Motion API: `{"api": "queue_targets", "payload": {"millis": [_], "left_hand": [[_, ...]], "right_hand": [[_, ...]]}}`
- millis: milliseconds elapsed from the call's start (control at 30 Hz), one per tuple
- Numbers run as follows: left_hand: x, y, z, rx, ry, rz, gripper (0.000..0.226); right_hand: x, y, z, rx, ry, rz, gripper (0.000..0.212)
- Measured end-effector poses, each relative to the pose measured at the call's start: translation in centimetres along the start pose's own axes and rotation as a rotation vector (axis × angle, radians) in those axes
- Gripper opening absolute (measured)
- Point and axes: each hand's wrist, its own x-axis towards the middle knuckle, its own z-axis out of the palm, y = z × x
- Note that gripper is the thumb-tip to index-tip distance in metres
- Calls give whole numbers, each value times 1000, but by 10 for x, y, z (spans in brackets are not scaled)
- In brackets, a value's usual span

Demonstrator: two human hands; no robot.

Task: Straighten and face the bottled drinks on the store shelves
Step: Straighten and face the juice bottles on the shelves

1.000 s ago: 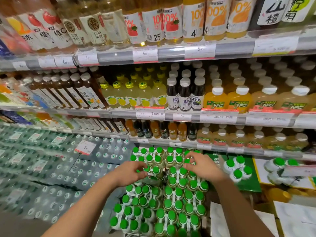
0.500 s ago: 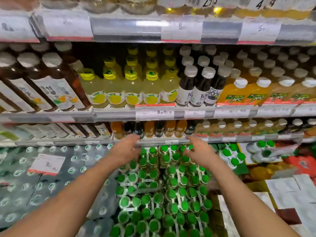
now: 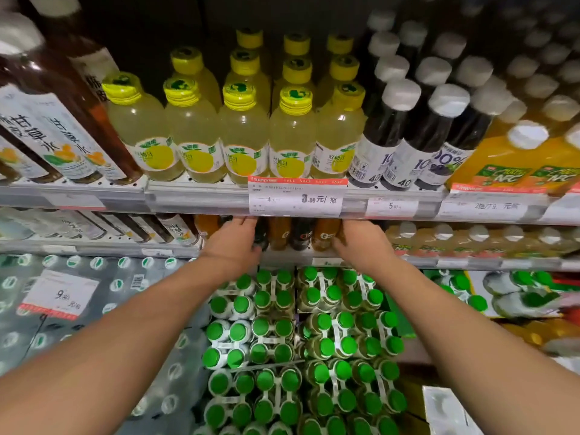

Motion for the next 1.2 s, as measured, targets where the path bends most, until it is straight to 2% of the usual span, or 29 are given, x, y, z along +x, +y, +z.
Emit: {"api": "queue_targets", "payload": {"millis": [233, 400, 467, 600, 700, 833, 1200], "left_hand": [[15, 9, -1, 44, 54, 59, 33], [19, 10, -1, 49, 98, 59, 29], [18, 10, 0, 52, 120, 46, 29], [20, 6, 8, 42, 159, 3, 15], [21, 0, 17, -38, 203, -27, 23], [17, -5, 24, -130, 238, 18, 38], [4, -4, 29, -233, 323, 28, 38]], "right_hand": [[6, -7, 8, -5, 29, -38, 27], [5, -10, 12, -16, 149, -31, 21], [8, -9, 15, -31, 160, -8, 11], [9, -6, 21, -60, 165, -28, 11], [7, -3, 26, -51, 164, -55, 18], [5, -4, 27, 7, 184, -22, 20], [-3, -5, 30, 57, 184, 35, 27]]}}
